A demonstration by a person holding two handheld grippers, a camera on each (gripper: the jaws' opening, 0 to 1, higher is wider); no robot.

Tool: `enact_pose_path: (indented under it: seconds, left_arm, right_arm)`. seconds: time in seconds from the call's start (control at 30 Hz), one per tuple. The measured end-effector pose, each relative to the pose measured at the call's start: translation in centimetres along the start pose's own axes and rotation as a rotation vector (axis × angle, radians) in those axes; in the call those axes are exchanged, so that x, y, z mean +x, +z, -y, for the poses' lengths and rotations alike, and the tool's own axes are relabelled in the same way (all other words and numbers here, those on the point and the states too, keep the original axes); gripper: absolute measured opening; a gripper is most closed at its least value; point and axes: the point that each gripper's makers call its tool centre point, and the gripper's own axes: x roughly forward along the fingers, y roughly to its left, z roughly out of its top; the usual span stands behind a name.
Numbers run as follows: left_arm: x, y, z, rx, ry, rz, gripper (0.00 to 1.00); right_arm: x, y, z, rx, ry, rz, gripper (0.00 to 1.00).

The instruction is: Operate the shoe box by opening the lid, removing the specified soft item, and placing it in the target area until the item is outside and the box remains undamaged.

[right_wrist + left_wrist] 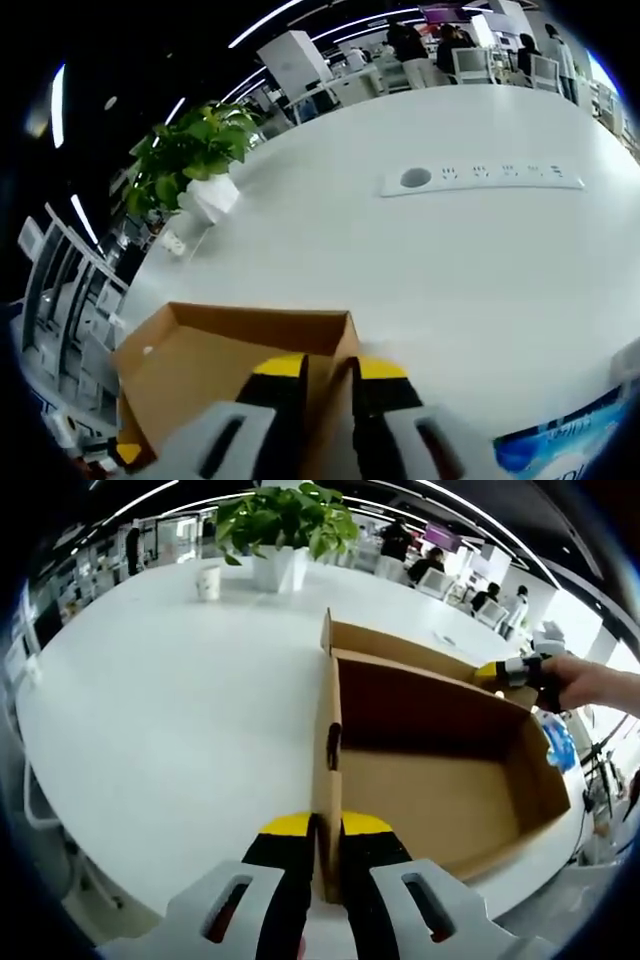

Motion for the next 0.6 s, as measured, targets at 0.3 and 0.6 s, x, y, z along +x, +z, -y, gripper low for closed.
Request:
enact_pose_path:
  seconds: [0.3, 0.6]
  left_arm:
    - [0.0, -0.1, 0.0, 0.008, 0.001, -0.001, 0.06]
    - [-0.1, -0.2, 0.1, 0.024, 0.002, 0.001, 0.05]
  right_arm:
    - [-0.4, 0.1, 0.2, -0.022, -0.045, -0.008, 0.06]
    - [-1.6, 1.0, 0.1, -0.003, -0.061, 0.012, 0.02]
